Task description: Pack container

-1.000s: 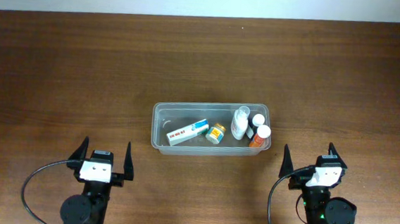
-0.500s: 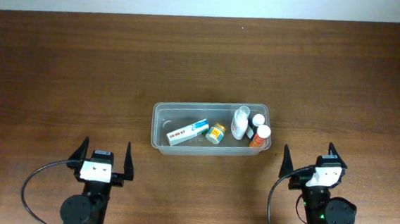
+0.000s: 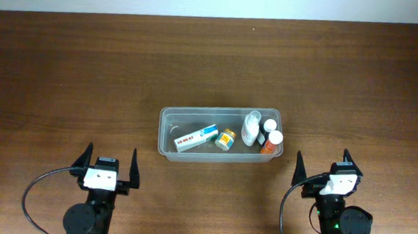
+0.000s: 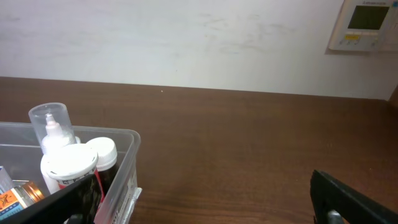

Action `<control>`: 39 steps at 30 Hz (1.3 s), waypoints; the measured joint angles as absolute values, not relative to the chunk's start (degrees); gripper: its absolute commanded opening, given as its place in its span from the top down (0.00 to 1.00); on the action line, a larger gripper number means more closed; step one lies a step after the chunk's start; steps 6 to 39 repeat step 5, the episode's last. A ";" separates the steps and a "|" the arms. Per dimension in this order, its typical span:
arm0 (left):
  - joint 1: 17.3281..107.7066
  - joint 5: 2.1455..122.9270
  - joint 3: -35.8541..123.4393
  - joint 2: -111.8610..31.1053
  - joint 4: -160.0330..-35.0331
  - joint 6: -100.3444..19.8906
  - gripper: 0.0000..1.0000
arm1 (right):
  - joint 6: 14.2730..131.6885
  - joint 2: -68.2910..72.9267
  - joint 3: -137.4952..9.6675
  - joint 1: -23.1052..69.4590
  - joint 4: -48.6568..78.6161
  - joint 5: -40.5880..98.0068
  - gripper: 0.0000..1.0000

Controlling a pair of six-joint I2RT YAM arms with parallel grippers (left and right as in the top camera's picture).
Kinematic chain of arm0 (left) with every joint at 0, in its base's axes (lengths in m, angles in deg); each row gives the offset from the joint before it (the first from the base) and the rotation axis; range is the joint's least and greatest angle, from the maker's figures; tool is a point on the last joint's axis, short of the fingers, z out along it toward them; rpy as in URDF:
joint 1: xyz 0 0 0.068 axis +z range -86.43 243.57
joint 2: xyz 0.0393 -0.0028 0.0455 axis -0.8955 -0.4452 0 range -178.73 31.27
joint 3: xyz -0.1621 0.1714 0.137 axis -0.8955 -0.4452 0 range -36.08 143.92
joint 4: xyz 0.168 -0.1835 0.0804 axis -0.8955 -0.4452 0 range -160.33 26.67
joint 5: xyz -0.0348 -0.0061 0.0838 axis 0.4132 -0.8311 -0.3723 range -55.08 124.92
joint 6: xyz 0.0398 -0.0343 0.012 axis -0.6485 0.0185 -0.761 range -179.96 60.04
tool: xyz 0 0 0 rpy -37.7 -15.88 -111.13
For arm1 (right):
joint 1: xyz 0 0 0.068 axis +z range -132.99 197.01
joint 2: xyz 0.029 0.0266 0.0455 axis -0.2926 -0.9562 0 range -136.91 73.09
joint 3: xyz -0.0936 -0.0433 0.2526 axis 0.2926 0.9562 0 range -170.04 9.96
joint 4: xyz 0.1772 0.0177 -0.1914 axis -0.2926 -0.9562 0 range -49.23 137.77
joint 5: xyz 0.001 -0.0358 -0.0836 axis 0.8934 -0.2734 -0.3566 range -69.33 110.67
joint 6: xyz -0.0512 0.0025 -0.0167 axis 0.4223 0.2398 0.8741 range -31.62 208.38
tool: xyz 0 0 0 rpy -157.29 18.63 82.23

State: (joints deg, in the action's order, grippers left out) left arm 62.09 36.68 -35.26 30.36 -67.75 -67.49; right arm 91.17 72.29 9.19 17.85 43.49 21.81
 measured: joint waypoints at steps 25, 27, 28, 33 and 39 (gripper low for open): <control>62.09 36.68 -35.26 30.38 -67.73 -67.49 0.00 | 91.21 72.29 9.19 17.85 43.49 21.81 0.02; 62.09 36.68 -35.26 30.38 -67.73 -67.49 0.00 | 91.21 72.29 9.19 17.85 43.49 21.81 0.02; 62.09 36.68 -35.26 30.38 -67.73 -67.49 0.00 | 91.21 72.29 9.19 17.85 43.49 21.81 0.02; 62.09 36.68 -35.26 30.38 -67.73 -67.49 0.00 | 91.21 72.29 9.19 17.85 43.49 21.81 0.02; 62.09 36.68 -35.26 30.38 -67.73 -67.49 0.00 | 91.21 72.29 9.19 17.85 43.49 21.81 0.02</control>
